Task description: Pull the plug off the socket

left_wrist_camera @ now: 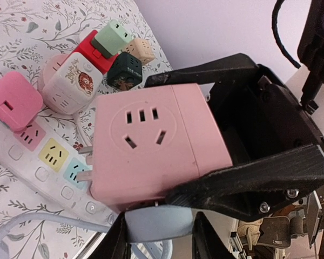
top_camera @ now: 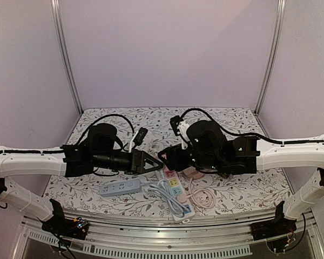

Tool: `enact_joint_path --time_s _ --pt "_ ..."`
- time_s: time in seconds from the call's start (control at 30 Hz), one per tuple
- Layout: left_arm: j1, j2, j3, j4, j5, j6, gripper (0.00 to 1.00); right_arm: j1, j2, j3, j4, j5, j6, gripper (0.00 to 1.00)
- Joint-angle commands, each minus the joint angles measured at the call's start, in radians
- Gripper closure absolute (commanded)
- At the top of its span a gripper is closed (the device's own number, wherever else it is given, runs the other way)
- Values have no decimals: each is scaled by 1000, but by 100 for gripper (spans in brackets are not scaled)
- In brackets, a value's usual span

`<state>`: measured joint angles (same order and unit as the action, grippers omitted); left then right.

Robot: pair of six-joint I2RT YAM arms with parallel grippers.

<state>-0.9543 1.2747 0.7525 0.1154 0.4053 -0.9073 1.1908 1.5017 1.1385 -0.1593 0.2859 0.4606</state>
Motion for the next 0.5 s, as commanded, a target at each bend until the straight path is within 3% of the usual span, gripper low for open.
enact_joint_path --time_s 0.0,0.23,0.47 --pt "5 -27 -8 7 -31 19 100 5 -41 52 -103 190 82 100" --pt "12 -45 -17 -3 -49 23 100 2 5 122 -225 284 194 100" --pt "35 -59 -28 -11 -60 16 100 2 0 106 -132 148 98 100"
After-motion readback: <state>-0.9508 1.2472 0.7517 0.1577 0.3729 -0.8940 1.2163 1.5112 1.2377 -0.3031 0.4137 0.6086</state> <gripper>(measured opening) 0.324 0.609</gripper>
